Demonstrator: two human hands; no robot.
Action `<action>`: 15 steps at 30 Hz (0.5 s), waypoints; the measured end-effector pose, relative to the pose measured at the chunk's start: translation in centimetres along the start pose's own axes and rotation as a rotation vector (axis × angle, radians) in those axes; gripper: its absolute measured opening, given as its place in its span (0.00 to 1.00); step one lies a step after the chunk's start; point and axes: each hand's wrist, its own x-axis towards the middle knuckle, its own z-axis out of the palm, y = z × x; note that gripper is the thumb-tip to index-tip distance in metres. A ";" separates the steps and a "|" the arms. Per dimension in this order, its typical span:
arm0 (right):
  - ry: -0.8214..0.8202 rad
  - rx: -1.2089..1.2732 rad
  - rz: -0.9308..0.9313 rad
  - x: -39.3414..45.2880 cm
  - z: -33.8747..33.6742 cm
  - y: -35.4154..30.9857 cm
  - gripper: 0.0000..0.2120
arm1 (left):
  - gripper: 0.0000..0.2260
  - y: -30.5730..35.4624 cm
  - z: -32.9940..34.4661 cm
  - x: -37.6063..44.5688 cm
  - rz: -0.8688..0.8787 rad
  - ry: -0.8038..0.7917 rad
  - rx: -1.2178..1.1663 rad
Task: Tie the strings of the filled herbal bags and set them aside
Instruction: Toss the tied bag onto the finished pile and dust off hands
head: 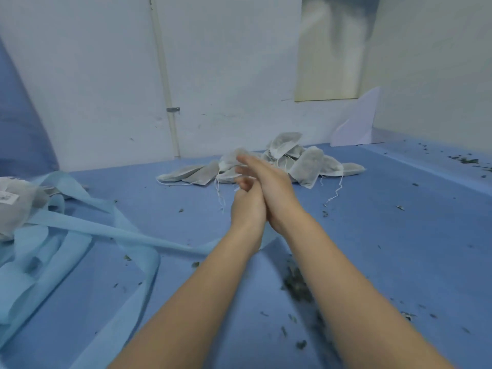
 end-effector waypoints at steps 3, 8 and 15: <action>0.122 -0.017 -0.018 0.8 -4.1 -0.4 0.07 | 0.08 -0.5 4.0 1.0 -0.002 -0.069 0.124; 0.368 -0.160 -0.073 2.3 -11.6 -1.1 0.09 | 0.13 -2.9 10.3 3.7 0.066 -0.176 0.373; 0.621 -0.024 -0.013 2.7 -18.7 -0.3 0.11 | 0.13 -6.1 15.4 7.8 0.200 -0.102 0.813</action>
